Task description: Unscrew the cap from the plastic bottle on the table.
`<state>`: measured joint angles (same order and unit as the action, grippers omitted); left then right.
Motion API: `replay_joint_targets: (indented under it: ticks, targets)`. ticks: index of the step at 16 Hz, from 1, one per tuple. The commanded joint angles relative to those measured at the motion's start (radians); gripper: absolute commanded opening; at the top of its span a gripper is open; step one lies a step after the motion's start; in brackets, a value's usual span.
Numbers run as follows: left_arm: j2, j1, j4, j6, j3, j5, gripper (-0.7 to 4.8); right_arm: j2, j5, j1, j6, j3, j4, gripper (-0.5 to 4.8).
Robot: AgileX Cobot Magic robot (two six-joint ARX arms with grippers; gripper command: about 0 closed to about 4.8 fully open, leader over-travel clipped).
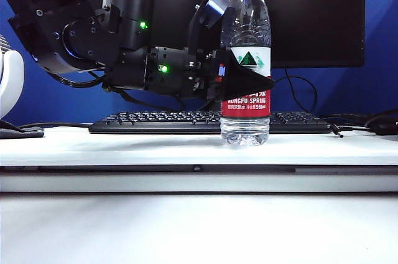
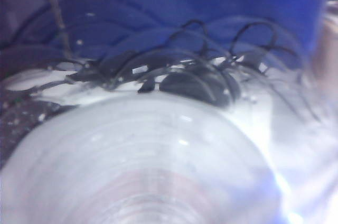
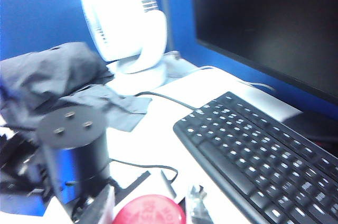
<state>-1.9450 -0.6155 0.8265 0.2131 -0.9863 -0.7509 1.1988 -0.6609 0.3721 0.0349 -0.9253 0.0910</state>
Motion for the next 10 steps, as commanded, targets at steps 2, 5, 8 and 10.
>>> replay_joint_targets:
  ticks: [2,5,8,10]
  targets:
    - [-0.003,0.001,-0.026,-0.003,0.003,-0.013,3.27,0.036,-0.079,-0.026,0.0,0.011,-0.015,0.53]
    - [-0.003,0.001,-0.026,-0.003,0.003,-0.013,3.27,0.035,-0.071,-0.081,-0.009,0.011,0.007,0.72]
    - [-0.003,0.001,-0.026,-0.002,0.003,-0.012,3.27,0.027,-0.03,-0.092,-0.04,0.011,0.044,2.43]
    - [-0.003,0.001,-0.027,-0.003,0.003,-0.012,3.27,0.006,-0.006,-0.091,-0.071,0.011,0.073,2.43]
